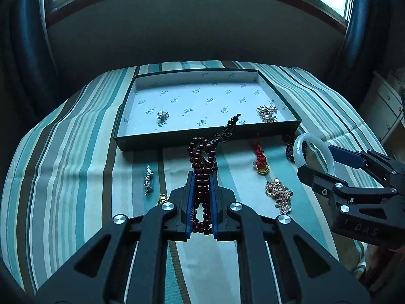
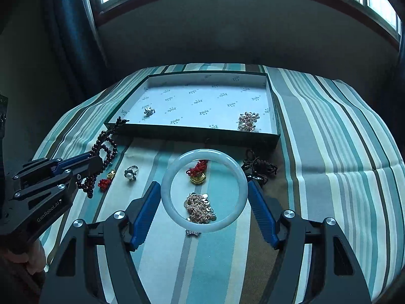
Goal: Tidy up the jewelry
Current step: 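Carry the bracelet and bangle into the box tray and open both grippers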
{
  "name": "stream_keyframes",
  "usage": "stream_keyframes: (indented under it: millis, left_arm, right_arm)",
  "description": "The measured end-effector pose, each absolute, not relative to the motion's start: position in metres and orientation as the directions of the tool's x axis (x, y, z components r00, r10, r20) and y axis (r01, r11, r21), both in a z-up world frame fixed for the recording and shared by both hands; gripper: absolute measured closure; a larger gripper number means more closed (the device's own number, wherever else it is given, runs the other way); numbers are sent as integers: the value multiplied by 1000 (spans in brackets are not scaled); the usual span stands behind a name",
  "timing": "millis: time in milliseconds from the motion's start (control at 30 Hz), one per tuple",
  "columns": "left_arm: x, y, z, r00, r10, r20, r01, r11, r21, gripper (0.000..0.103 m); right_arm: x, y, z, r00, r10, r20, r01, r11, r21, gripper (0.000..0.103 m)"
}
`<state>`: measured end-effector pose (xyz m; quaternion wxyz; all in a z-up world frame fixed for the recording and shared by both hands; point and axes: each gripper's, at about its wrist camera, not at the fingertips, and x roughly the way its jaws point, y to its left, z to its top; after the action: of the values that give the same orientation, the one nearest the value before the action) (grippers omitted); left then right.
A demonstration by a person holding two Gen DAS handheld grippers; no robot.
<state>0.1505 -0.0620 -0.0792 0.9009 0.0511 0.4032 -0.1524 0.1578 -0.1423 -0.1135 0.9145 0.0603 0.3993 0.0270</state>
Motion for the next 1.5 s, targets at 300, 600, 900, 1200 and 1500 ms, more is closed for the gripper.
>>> stream_keyframes:
  millis: [300,600,900,1200,1500]
  left_arm:
    - [243,-81,-79,657,-251,-711,311,949,-48,92]
    - [316,-90,-120,607,-230,-760,302,952,-47,92]
    - [328,-88,-139,584,-227,-779,316,948,-40,87]
    - [330,-76,-140,580,-235,-780,288,955,-73,53]
    - [324,-71,-127,600,-244,-762,274,957,-91,37]
  right_arm:
    - [246,-145,-114,702,123,-702,-6,986,167,34]
    - [316,-145,-157,636,108,-764,11,989,148,34]
    - [324,-138,-178,607,86,-790,-7,995,103,33]
    - [324,-143,-174,616,76,-784,0,995,97,32]
    - [313,-150,-154,650,73,-756,12,994,106,31]
